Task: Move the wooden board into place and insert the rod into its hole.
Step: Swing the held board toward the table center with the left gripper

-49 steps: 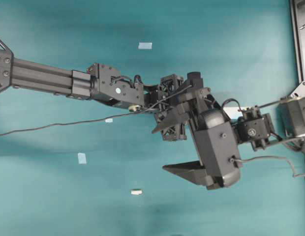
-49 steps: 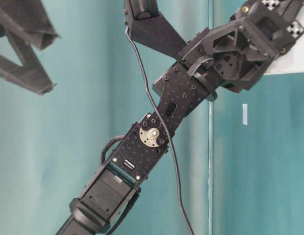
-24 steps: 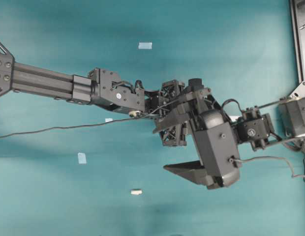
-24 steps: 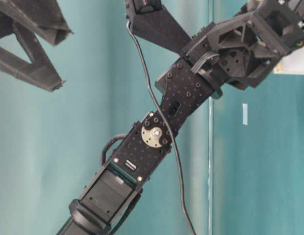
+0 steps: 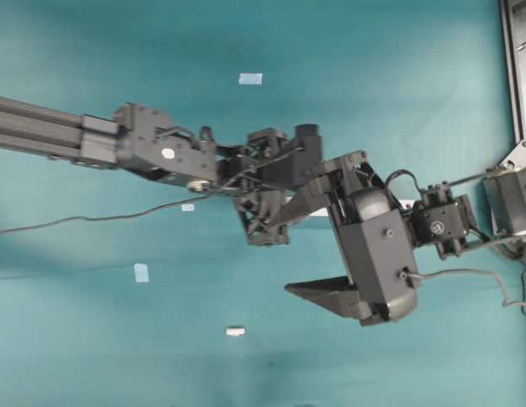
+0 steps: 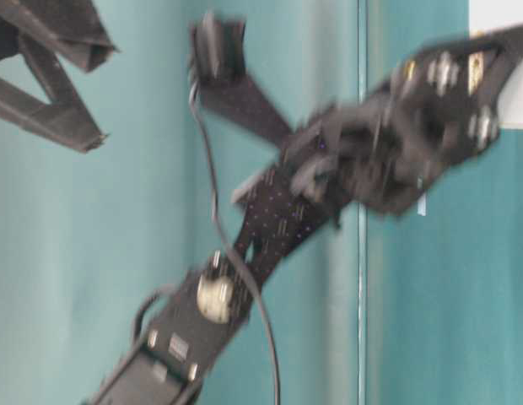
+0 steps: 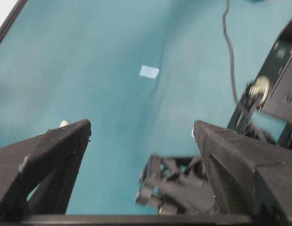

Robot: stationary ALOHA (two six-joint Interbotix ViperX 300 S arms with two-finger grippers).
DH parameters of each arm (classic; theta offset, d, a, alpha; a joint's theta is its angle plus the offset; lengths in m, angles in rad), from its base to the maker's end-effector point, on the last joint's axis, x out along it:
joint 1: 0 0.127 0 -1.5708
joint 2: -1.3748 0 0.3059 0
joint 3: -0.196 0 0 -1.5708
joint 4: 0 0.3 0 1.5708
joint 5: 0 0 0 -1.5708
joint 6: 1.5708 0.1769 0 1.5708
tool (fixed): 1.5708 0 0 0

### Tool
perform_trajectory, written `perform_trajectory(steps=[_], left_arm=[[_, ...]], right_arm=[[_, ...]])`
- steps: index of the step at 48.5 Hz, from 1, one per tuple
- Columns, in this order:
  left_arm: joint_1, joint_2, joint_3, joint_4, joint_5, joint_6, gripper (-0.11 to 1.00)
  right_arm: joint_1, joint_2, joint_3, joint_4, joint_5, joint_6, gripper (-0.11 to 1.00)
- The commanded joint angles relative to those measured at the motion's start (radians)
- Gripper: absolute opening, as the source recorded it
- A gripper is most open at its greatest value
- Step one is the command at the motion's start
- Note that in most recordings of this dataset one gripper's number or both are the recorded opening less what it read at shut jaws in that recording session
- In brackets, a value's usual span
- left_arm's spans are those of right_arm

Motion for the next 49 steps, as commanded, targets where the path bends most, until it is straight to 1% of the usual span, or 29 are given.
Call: perform_trajectory(steps=[1,6,12,16,19,25,34,42,49], left_arm=[[0.0,-0.075,0.048,0.002,-0.054,-0.008,0.55],[-0.005,-0.094,0.109,0.0,-0.149,-0.009,0.55],[-0.017,-0.084,0.175,0.0,-0.311,-0.009,0.55],[-0.028,-0.058,0.216,0.0,-0.428,-0.009,0.55],[-0.037,-0.038,0.235,0.0,-0.482,-0.009,0.55],[-0.046,-0.005,0.259,0.0,-0.54,-0.006,0.55],[-0.046,0.041,0.261,0.0,-0.617,0.002,0.54],[-0.046,0.087,0.259,0.0,-0.675,0.002,0.54],[-0.041,0.114,0.255,0.0,-0.703,0.002,0.54]], right_arm=[[0.0,-0.02,-0.011,-0.002,-0.005,0.002,0.99],[0.0,-0.017,-0.009,0.003,0.0,0.003,0.99],[0.002,0.003,-0.012,0.025,0.035,0.009,0.99],[0.0,0.029,-0.025,0.049,0.075,0.034,0.99],[0.0,0.058,-0.044,0.061,0.114,0.075,0.99],[0.005,0.117,-0.086,0.067,0.178,0.15,0.99],[0.026,0.233,-0.17,0.067,0.298,0.25,0.99],[0.055,0.362,-0.273,0.069,0.379,0.298,0.96],[0.071,0.469,-0.356,0.069,0.385,0.311,0.93]])
